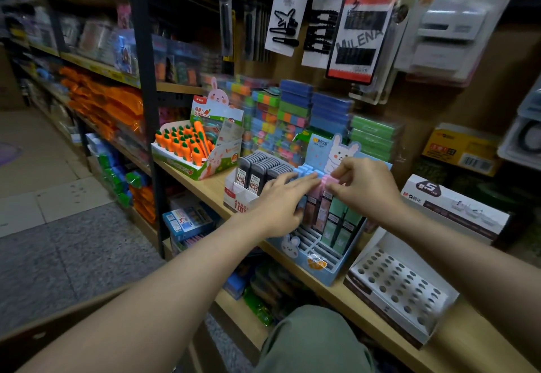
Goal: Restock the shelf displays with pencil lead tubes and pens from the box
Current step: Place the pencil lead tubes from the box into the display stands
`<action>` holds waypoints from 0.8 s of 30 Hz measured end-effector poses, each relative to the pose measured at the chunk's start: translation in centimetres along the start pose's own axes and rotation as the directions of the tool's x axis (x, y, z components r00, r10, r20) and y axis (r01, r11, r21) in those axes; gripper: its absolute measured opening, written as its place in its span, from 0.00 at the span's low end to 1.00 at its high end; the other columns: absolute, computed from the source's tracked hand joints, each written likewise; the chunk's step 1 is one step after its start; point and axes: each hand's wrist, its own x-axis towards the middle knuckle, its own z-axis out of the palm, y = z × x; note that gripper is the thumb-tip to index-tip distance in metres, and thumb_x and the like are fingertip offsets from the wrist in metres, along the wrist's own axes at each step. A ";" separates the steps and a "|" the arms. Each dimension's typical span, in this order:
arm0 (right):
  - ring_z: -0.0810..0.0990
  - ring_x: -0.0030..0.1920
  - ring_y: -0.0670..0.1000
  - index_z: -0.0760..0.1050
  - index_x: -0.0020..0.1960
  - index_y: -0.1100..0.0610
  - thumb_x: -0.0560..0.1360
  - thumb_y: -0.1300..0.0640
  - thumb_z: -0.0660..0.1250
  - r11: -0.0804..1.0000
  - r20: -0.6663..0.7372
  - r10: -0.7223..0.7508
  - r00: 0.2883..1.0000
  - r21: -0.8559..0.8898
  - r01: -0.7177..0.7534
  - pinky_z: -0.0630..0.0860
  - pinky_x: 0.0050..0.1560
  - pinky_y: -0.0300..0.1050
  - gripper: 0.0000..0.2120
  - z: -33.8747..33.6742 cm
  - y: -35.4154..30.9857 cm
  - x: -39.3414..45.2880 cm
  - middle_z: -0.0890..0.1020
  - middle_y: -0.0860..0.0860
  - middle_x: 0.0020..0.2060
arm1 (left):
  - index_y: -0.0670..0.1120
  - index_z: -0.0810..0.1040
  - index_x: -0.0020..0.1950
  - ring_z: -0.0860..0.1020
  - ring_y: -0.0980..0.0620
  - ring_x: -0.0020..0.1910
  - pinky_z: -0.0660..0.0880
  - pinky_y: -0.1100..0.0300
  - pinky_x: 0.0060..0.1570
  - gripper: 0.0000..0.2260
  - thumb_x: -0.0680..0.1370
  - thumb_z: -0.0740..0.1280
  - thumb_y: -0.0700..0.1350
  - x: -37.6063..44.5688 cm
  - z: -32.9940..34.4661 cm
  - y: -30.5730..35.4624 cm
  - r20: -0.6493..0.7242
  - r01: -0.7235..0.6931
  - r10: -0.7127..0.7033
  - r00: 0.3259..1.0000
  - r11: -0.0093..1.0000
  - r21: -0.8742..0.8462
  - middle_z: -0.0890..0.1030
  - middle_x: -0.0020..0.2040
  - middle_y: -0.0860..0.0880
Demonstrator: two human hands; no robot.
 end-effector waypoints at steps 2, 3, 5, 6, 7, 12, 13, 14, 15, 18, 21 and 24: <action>0.81 0.40 0.46 0.78 0.43 0.48 0.71 0.49 0.74 1.000 -0.018 0.014 1.000 0.006 -0.014 0.81 0.44 0.49 0.06 0.1 -0.2 -0.1 0.80 0.44 0.35 | 0.56 0.55 0.78 0.51 0.52 0.76 0.52 0.45 0.74 0.33 0.77 0.63 0.39 -0.1 -0.1 0.1 0.003 0.003 -0.003 1.000 1.000 -0.012 0.53 0.79 0.59; 0.81 0.40 0.46 0.79 0.43 0.49 0.71 0.49 0.74 1.000 -0.014 0.019 1.000 0.012 -0.019 0.81 0.45 0.50 0.06 0.2 -0.4 -0.1 0.81 0.44 0.35 | 0.56 0.55 0.78 0.50 0.52 0.76 0.52 0.45 0.74 0.33 0.77 0.64 0.39 -0.1 -0.1 0.2 0.007 0.006 -0.006 1.000 1.000 -0.018 0.53 0.79 0.59; 0.81 0.40 0.46 0.78 0.42 0.48 0.71 0.49 0.74 1.000 0.009 0.018 1.000 0.016 -0.018 0.81 0.45 0.50 0.06 0.1 -0.6 0.0 0.82 0.44 0.35 | 0.56 0.55 0.78 0.50 0.52 0.77 0.52 0.45 0.74 0.33 0.77 0.64 0.39 -0.1 -0.2 0.3 0.016 0.010 -0.010 1.000 1.000 -0.026 0.53 0.79 0.59; 0.81 0.39 0.46 0.78 0.41 0.48 0.71 0.49 0.74 1.000 0.019 0.013 1.000 0.014 -0.013 0.81 0.45 0.50 0.06 0.1 -0.8 0.0 0.82 0.45 0.35 | 0.56 0.55 0.78 0.50 0.52 0.77 0.52 0.45 0.74 0.33 0.77 0.64 0.39 -0.2 -0.3 0.3 0.017 0.011 -0.011 1.000 1.000 -0.029 0.53 0.79 0.59; 0.81 0.39 0.46 0.78 0.40 0.48 0.71 0.49 0.74 1.000 0.025 0.007 1.000 0.012 -0.008 0.81 0.45 0.50 0.06 0.0 -0.9 -0.1 0.82 0.44 0.34 | 0.56 0.55 0.78 0.50 0.51 0.77 0.52 0.44 0.74 0.33 0.77 0.64 0.39 -0.2 -0.3 0.3 0.015 0.012 -0.012 1.000 0.999 -0.036 0.54 0.79 0.59; 0.81 0.38 0.46 0.76 0.38 0.47 0.71 0.48 0.74 1.000 0.018 0.005 1.000 -0.002 -0.005 0.80 0.48 0.53 0.08 0.0 -1.2 -0.5 0.80 0.43 0.32 | 0.57 0.55 0.78 0.51 0.51 0.77 0.53 0.44 0.74 0.34 0.76 0.65 0.39 -0.5 -0.2 0.4 0.011 0.032 -0.031 0.999 0.997 -0.066 0.53 0.79 0.59; 0.81 0.39 0.47 0.76 0.39 0.47 0.71 0.48 0.74 1.000 0.015 0.007 1.000 -0.011 -0.006 0.79 0.50 0.54 0.08 0.1 -1.1 -0.5 0.80 0.43 0.32 | 0.57 0.55 0.78 0.51 0.51 0.77 0.53 0.44 0.74 0.34 0.76 0.65 0.39 -0.5 -0.2 0.4 0.011 0.033 -0.032 0.999 0.997 -0.064 0.53 0.79 0.59; 0.81 0.41 0.49 0.76 0.40 0.48 0.72 0.48 0.73 1.000 0.014 0.010 1.000 -0.021 -0.009 0.78 0.52 0.55 0.07 0.2 -1.0 -0.6 0.80 0.44 0.33 | 0.56 0.55 0.78 0.51 0.51 0.77 0.53 0.43 0.74 0.34 0.76 0.65 0.39 -0.5 -0.2 0.5 0.009 0.033 -0.032 0.999 0.998 -0.060 0.53 0.79 0.59; 0.81 0.43 0.50 0.77 0.41 0.48 0.72 0.48 0.73 0.999 0.014 0.011 1.000 -0.041 -0.010 0.77 0.54 0.56 0.06 0.4 -0.9 -0.7 0.81 0.44 0.35 | 0.56 0.54 0.78 0.51 0.51 0.77 0.54 0.43 0.74 0.34 0.76 0.65 0.39 -0.5 -0.2 0.5 0.006 0.033 -0.033 0.999 0.998 -0.056 0.53 0.79 0.59; 0.78 0.49 0.52 0.82 0.45 0.49 0.74 0.46 0.70 0.984 -0.040 -0.038 0.998 -0.177 0.030 0.72 0.56 0.53 0.07 1.2 -0.3 -1.1 0.83 0.48 0.41 | 0.56 0.53 0.79 0.51 0.51 0.77 0.54 0.44 0.74 0.35 0.76 0.66 0.40 -0.6 -0.1 0.5 0.001 0.034 -0.034 0.999 0.998 -0.048 0.53 0.79 0.59; 0.73 0.50 0.51 0.85 0.47 0.49 0.74 0.44 0.68 0.965 -0.099 -0.106 0.989 -0.252 0.078 0.69 0.49 0.50 0.11 1.2 0.3 -1.3 0.76 0.48 0.45 | 0.56 0.53 0.79 0.51 0.51 0.77 0.54 0.44 0.74 0.35 0.76 0.65 0.40 -0.6 0.0 0.4 0.005 0.024 -0.024 1.000 0.999 -0.033 0.52 0.79 0.59; 0.70 0.50 0.49 0.84 0.51 0.49 0.73 0.39 0.67 0.933 -0.057 -0.155 0.986 -0.336 0.127 0.64 0.46 0.47 0.17 1.5 0.8 -1.9 0.71 0.47 0.45 | 0.56 0.53 0.79 0.51 0.51 0.76 0.54 0.43 0.73 0.35 0.76 0.65 0.40 -0.5 0.0 0.4 0.008 0.022 -0.022 1.000 0.999 -0.033 0.52 0.79 0.59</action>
